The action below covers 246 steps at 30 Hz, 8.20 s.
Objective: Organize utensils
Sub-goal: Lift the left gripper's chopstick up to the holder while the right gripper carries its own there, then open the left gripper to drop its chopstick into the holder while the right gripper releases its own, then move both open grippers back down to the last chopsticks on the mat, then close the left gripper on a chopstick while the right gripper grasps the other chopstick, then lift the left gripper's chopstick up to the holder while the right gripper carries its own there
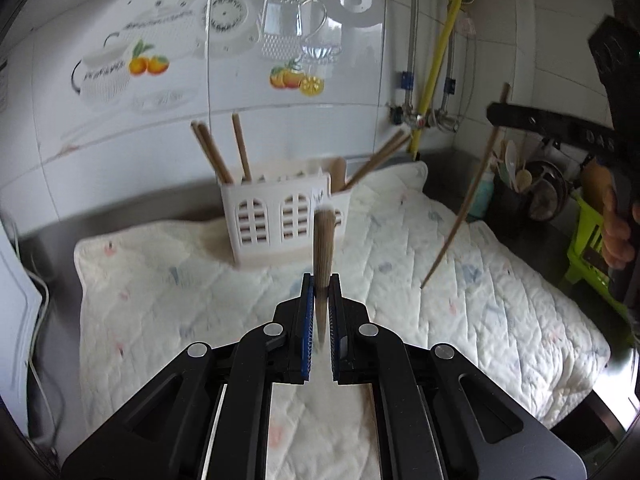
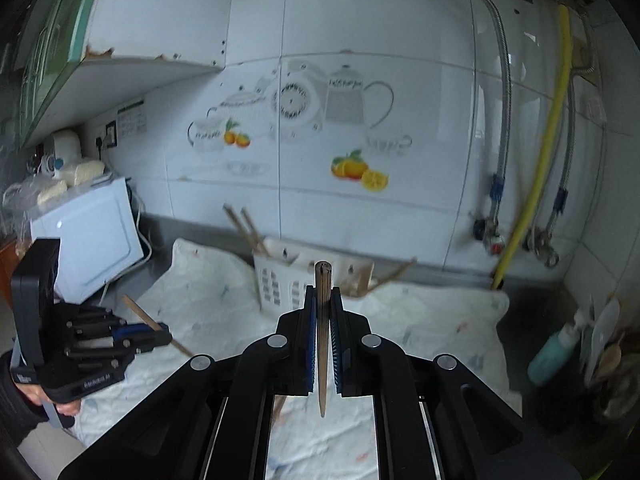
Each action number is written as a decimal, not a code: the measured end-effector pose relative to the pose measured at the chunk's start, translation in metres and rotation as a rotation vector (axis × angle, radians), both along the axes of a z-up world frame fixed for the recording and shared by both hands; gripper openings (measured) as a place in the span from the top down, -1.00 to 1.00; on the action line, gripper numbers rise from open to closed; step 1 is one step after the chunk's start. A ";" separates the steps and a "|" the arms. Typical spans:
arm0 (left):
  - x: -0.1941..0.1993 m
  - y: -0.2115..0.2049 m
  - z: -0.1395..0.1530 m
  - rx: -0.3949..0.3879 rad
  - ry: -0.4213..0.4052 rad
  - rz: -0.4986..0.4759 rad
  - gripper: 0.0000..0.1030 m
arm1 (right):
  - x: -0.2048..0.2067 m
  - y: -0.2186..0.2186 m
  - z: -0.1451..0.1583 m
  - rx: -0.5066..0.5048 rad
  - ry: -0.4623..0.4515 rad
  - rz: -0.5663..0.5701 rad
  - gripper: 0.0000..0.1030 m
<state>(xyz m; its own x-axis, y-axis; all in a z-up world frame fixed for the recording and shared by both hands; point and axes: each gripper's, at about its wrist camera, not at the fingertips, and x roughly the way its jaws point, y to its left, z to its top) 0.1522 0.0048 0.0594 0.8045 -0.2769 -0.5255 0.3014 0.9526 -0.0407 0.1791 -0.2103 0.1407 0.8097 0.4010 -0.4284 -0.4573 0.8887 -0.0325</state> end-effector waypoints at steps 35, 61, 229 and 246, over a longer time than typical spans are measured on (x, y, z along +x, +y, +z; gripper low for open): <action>0.183 0.005 0.098 -0.041 -0.284 0.184 0.89 | 0.166 0.046 0.020 0.039 -0.020 -0.009 0.88; 0.060 0.017 0.084 -0.116 -0.245 0.231 -0.71 | 0.038 0.023 -0.012 -0.031 -0.016 -0.009 0.61; -0.066 -0.026 -0.124 -0.133 0.232 0.087 0.90 | -0.115 0.009 -0.135 0.032 0.113 -0.051 0.87; -0.049 -0.013 -0.068 -0.113 0.098 0.057 0.91 | -0.076 0.013 -0.086 0.047 0.096 0.026 0.87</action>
<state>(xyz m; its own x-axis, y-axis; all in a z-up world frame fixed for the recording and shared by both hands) 0.1029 -0.0081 -0.0089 0.7671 -0.2937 -0.5704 0.2359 0.9559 -0.1749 0.1035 -0.1975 0.0544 0.7550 0.4426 -0.4838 -0.4789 0.8762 0.0541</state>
